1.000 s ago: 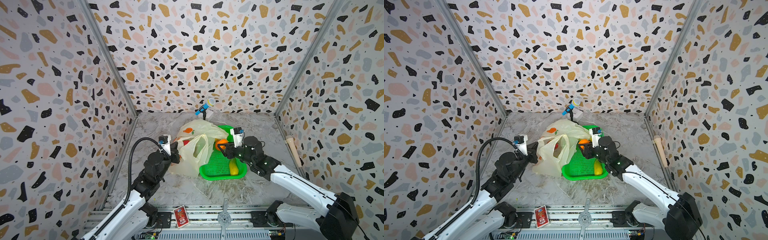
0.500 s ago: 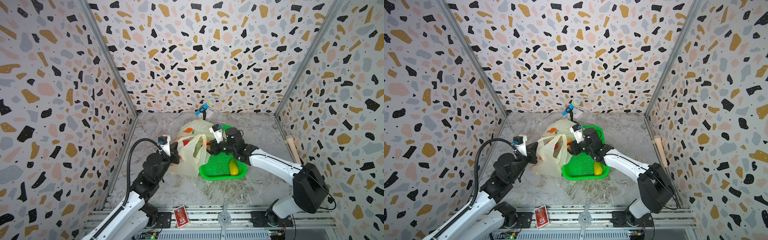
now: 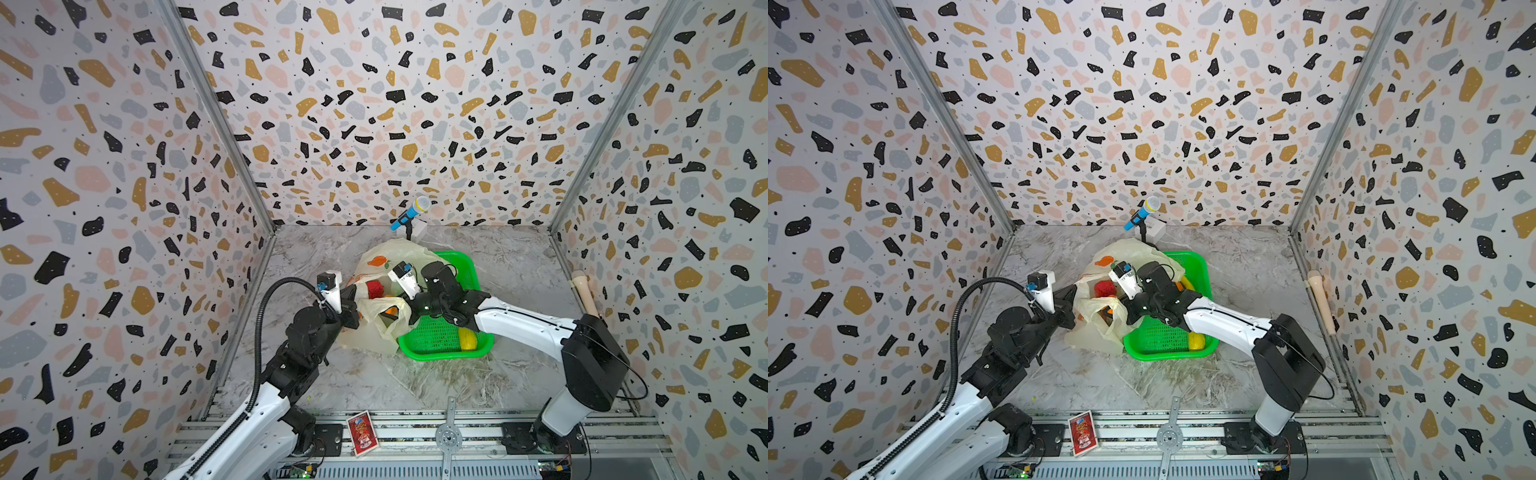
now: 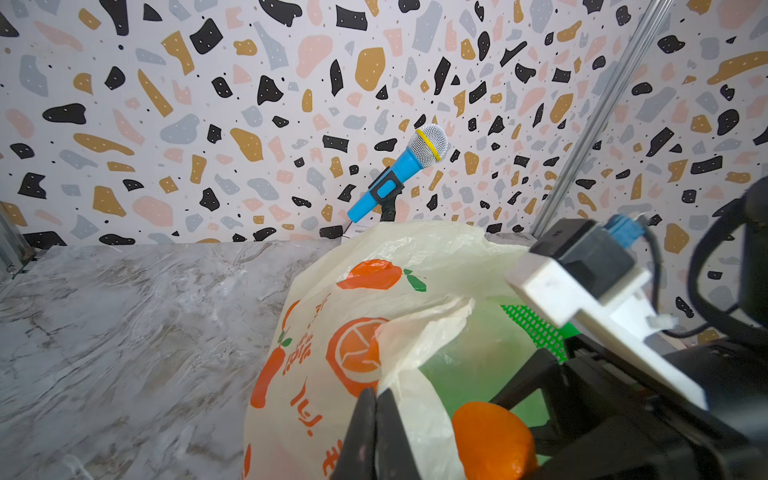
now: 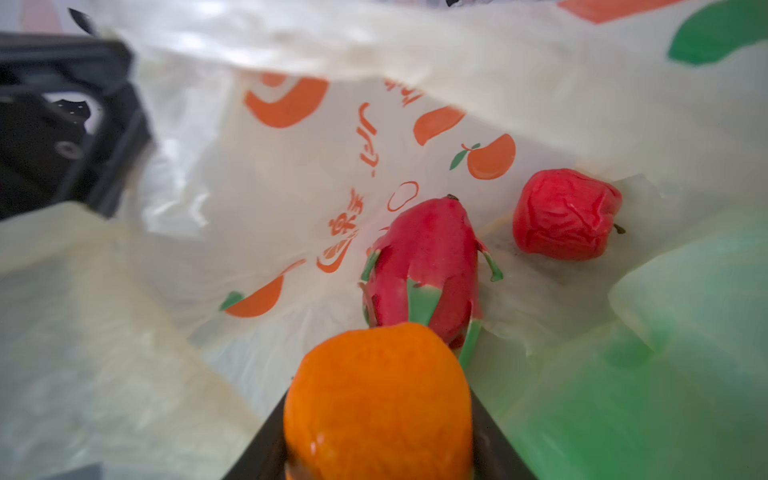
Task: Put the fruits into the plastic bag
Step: 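Carry the orange into the bag mouth and open the right gripper, then withdraw the right gripper from the bag back over the basket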
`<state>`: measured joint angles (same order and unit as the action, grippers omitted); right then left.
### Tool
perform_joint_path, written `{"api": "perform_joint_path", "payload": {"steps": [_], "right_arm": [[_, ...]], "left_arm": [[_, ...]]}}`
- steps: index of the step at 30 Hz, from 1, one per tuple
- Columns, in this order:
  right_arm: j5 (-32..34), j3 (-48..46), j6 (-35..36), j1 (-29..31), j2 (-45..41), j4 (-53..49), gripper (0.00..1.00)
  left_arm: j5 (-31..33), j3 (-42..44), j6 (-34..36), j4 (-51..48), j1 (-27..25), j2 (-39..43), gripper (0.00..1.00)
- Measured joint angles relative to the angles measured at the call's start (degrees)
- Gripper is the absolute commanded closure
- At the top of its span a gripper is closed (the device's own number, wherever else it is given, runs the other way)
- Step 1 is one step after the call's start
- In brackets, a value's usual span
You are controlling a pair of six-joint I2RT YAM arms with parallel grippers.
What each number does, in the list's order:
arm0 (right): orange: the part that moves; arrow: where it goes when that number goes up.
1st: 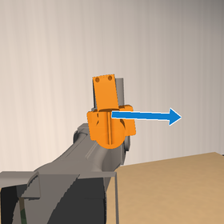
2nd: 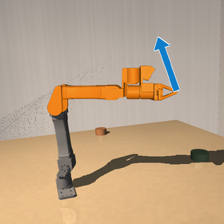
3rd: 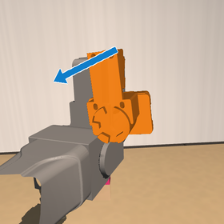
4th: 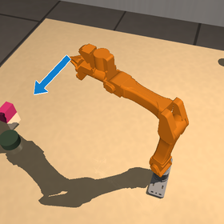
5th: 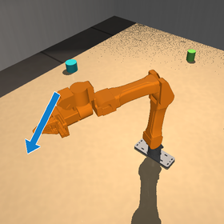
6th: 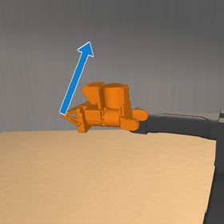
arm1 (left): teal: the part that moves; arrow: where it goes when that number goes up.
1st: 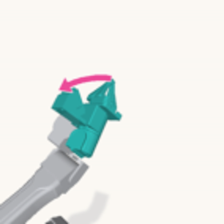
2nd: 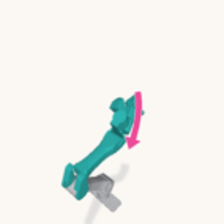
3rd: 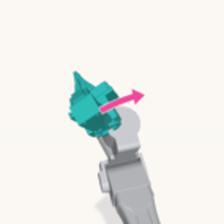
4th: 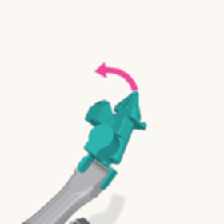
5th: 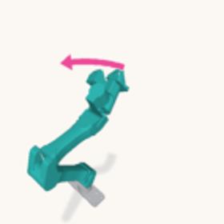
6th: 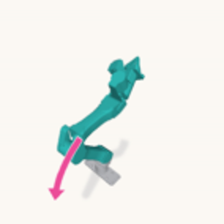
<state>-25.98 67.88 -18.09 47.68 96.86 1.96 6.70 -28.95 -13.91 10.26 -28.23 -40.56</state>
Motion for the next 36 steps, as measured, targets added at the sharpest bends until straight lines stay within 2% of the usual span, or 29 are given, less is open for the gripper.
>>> {"api": "perform_joint_path", "payload": {"steps": [4,10,18,23,28,33,36], "right_arm": [[2.29,2.54,-0.17,0.0,2.91,-2.1,0.39],[5.16,2.56,-0.7,0.0,2.93,-3.06,0.23],[8.35,0.48,-0.87,-0.04,0.02,-2.78,0.2],[12.74,-6.78,-0.92,-0.68,-9.99,0.0,0.2],[17.0,-13.9,-3.08,-4.85,-24.17,2.97,0.21],[27.26,-20.76,-10.34,-10.69,-36.65,2.25,0.22],[32.13,-25.07,-15.74,-13.49,-40.81,-0.07,0.22]], "left_arm": [[0.02,0.0,0.0,0.02,0.0,0.07,1.0],[0.07,0.0,-0.02,0.02,0.0,0.15,1.0],[0.5,0.0,-0.04,0.04,0.0,0.15,1.0],[1.33,0.0,-0.2,0.02,0.0,0.15,1.0],[1.62,0.48,-0.24,0.11,0.0,0.15,1.0],[2.38,0.63,-0.24,0.15,0.0,-0.13,1.0],[2.45,0.63,-0.26,0.42,0.0,-0.68,1.0]]}}
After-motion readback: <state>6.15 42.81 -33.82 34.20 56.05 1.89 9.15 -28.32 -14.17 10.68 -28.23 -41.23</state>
